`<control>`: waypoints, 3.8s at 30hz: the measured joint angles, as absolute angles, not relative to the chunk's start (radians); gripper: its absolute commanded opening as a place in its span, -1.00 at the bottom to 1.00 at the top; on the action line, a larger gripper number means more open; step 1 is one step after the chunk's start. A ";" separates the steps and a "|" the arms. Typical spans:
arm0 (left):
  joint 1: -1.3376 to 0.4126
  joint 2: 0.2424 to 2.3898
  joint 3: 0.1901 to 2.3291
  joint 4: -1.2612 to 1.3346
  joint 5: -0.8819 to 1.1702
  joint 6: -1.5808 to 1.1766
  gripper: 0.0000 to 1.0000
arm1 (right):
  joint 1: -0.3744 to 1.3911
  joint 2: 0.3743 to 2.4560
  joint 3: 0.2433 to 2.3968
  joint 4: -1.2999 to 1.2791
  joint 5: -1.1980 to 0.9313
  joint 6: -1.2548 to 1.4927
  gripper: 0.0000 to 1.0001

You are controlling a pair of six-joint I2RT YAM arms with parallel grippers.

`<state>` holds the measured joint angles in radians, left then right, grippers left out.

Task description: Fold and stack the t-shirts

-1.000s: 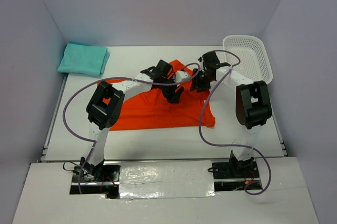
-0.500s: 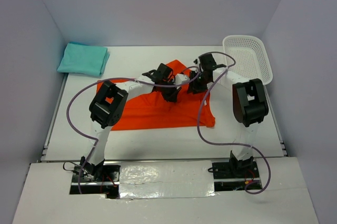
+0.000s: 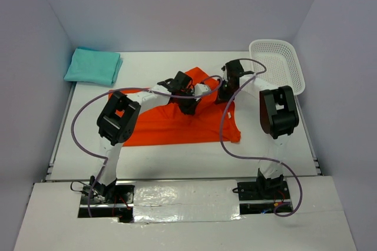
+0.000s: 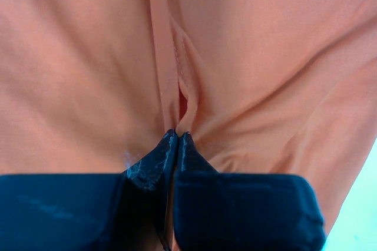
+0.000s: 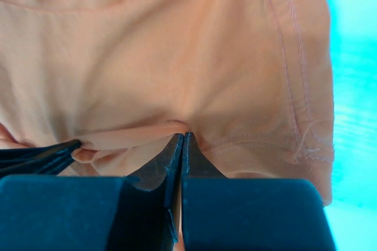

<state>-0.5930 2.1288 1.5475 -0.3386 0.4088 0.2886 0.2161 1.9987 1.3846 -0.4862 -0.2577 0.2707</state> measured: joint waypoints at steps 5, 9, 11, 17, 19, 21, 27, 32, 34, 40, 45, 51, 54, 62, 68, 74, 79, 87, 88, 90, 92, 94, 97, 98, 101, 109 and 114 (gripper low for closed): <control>-0.592 2.122 1.540 -0.340 0.404 0.290 -0.03 | 0.218 2.006 1.425 -0.492 -0.262 0.256 -0.57; -0.589 2.122 1.559 -0.382 0.398 0.273 0.48 | 0.213 2.021 1.459 -0.511 -0.244 0.236 0.04; -0.581 2.125 1.619 -0.432 0.397 0.253 0.49 | 0.212 2.025 1.493 -0.531 -0.244 0.234 0.14; -0.416 2.073 1.825 -0.459 0.434 0.166 0.32 | 0.210 2.035 1.688 -0.562 -0.287 0.271 0.16; -0.307 2.001 1.784 -0.465 0.436 0.144 0.32 | 0.211 2.074 1.805 -0.570 -0.300 0.291 0.16; -0.177 1.915 1.696 -0.458 0.430 0.122 0.33 | 0.212 2.162 1.982 -0.590 -0.306 0.316 0.16; 0.157 1.824 1.473 -0.438 0.344 0.071 0.46 | 0.218 2.505 2.391 -0.612 -0.321 0.419 0.25; 0.257 1.899 1.426 -0.446 0.294 0.071 0.48 | 0.223 2.613 2.360 -0.607 -0.329 0.522 0.40; 0.257 1.948 1.447 -0.442 0.283 0.069 0.48 | 0.226 2.614 2.384 -0.599 -0.323 0.534 0.39; 0.246 2.034 1.447 -0.412 0.224 0.023 0.48 | 0.280 2.639 2.430 -0.590 -0.316 0.553 0.34; 0.251 2.055 1.458 -0.353 0.236 0.002 0.48 | 0.321 2.655 2.421 -0.596 -0.301 0.554 0.19; 0.246 2.078 1.481 -0.317 0.248 0.005 0.22 | 0.306 2.637 2.346 -0.538 -0.288 0.590 -0.67; 0.241 2.081 1.473 -0.310 0.268 0.021 -0.36 | 0.293 2.637 2.346 -0.541 -0.265 0.599 -0.99; 0.241 2.065 1.422 -0.278 0.403 0.076 -1.00 | 0.263 2.534 2.167 -0.490 -0.257 0.597 -1.00; 0.240 1.962 1.333 -0.318 0.435 0.196 -1.00 | 0.245 2.186 1.758 -0.414 -0.244 0.529 -1.00; 0.241 1.858 1.355 -0.352 0.460 0.296 -1.00 | 0.237 1.809 1.469 -0.281 -0.258 0.496 -1.00; 0.241 1.784 1.368 -0.424 0.477 0.412 -1.00 | 0.238 1.684 1.290 -0.209 -0.264 0.471 -1.00; 0.247 1.538 1.089 -0.585 0.483 0.801 -1.00 | 0.273 1.590 0.947 -0.206 -0.250 0.484 -1.00; 0.254 1.525 1.063 -0.608 0.483 0.853 -1.00 | 0.288 1.590 0.935 -0.206 -0.245 0.486 -1.00; 0.269 1.509 1.023 -0.646 0.474 0.947 -1.00 | 0.316 1.578 0.910 -0.197 -0.230 0.494 -1.00; 0.279 1.506 0.996 -0.668 0.461 1.022 -1.00 | 0.334 1.540 0.866 -0.180 -0.217 0.507 -1.00; 0.284 1.506 0.973 -0.667 0.441 1.076 -1.00 | 0.338 1.496 0.814 -0.168 -0.206 0.521 -1.00; 0.283 1.507 0.963 -0.661 0.431 1.109 -1.00 | 0.339 1.484 0.784 -0.162 -0.199 0.537 -1.00; 0.281 1.508 0.964 -0.655 0.430 1.119 -1.00 | 0.340 1.490 0.783 -0.162 -0.199 0.540 -1.00; 0.279 1.511 0.974 -0.636 0.427 1.126 -1.00 | 0.345 1.514 0.788 -0.161 -0.194 0.542 -1.00; 0.271 1.515 0.979 -0.574 0.422 1.123 -1.00 | 0.347 1.544 0.796 -0.170 -0.187 0.549 -1.00; 0.269 1.619 1.139 -0.522 0.439 0.957 -1.00 | 0.345 1.624 1.003 -0.266 -0.168 0.534 -1.00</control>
<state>0.2691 1.6188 1.1389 -0.5220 0.4385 0.9573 0.3450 1.6238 1.0027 -0.2665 -0.1684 0.5343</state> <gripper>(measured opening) 0.047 0.020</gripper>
